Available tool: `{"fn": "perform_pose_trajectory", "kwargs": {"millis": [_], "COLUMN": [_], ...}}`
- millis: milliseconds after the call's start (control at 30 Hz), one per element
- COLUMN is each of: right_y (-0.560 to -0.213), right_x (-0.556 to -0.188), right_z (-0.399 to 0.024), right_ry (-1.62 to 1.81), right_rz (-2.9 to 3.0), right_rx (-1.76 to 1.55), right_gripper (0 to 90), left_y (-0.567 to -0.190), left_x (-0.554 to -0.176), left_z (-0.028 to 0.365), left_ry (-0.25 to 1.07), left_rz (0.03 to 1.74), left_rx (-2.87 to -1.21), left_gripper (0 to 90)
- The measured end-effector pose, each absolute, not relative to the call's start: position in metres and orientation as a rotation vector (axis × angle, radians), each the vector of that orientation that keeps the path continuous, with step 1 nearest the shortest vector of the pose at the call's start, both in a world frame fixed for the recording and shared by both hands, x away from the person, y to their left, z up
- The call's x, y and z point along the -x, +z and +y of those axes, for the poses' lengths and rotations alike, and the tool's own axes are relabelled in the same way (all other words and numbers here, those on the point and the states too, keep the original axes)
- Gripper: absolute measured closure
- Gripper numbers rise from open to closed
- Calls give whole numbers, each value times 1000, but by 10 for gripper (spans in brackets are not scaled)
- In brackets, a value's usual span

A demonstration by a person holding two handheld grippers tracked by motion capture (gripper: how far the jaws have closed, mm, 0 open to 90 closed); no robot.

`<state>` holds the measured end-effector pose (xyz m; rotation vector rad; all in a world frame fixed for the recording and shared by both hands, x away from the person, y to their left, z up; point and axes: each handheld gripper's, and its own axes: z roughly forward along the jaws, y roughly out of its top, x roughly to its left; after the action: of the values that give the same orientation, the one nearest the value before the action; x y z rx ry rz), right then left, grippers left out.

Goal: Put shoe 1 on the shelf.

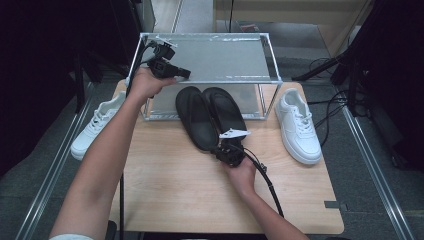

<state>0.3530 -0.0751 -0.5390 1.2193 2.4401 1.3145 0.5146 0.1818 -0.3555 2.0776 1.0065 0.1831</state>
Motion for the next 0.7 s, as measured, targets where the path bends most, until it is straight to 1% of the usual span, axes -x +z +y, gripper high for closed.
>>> {"fn": "perform_pose_trajectory", "kwargs": {"millis": [700], "right_y": [-532], "right_x": [-371], "right_z": [-47], "right_ry": [1348], "right_rz": [2436], "right_rx": [-1221], "right_gripper": [897], "left_y": [-356], "left_x": [-514], "left_z": [182], "left_ry": [187], "left_rz": [1000], "left_rx": [-2080], "left_gripper": [881]}}
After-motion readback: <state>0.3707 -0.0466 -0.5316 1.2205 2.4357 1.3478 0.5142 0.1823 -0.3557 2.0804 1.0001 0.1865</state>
